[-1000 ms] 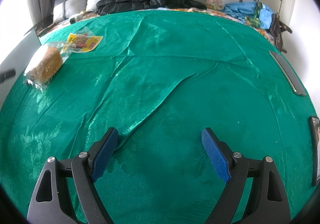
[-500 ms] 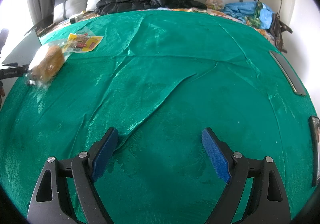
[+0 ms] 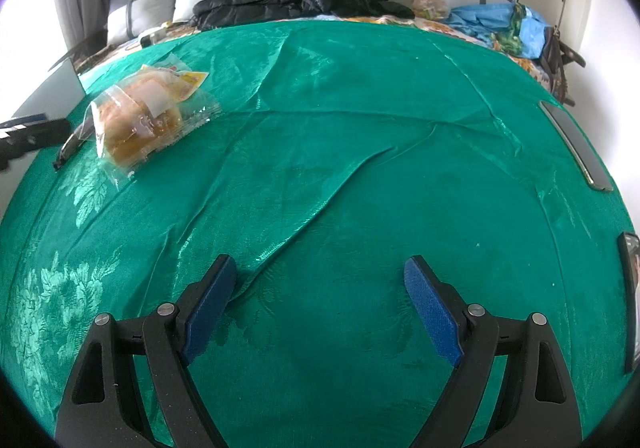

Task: Organize snacks
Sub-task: 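Move the left tool to the Snickers bar and grasp it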

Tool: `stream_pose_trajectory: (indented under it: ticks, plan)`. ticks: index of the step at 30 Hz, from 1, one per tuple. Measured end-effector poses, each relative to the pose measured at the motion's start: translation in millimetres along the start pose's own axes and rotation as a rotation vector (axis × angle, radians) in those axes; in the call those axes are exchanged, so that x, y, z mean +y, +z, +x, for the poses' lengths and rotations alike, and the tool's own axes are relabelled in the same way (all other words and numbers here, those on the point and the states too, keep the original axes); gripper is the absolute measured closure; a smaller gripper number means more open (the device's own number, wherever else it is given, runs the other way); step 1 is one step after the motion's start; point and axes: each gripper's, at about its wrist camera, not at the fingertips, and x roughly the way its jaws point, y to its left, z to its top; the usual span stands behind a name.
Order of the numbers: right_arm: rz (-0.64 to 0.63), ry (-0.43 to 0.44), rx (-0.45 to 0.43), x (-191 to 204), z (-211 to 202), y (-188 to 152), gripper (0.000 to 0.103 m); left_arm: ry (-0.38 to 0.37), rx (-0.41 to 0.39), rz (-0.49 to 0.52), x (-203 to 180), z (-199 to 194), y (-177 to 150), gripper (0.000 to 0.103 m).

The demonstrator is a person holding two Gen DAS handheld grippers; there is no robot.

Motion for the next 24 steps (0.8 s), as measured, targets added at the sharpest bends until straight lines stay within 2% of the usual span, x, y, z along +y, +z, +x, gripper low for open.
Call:
stream_pose_trajectory:
  ticks: [4,8,10,20,24]
  plan:
    - [0.000,0.000,0.000,0,0,0,0.014,0.022,0.024,-0.101,40,-9,-11,0.001]
    - [0.000,0.000,0.000,0,0,0,0.014,-0.001,0.048,-0.218,75,-10,-21,0.001]
    - [0.000,0.000,0.000,0,0,0,0.014,-0.011,0.055,-0.244,82,-11,-27,0.001]
    - [0.000,0.000,0.000,0,0,0,0.014,-0.002,0.046,-0.238,82,-2,-25,0.001]
    - [0.000,0.000,0.000,0,0,0,0.014,0.015,0.056,-0.188,73,13,-12,0.001]
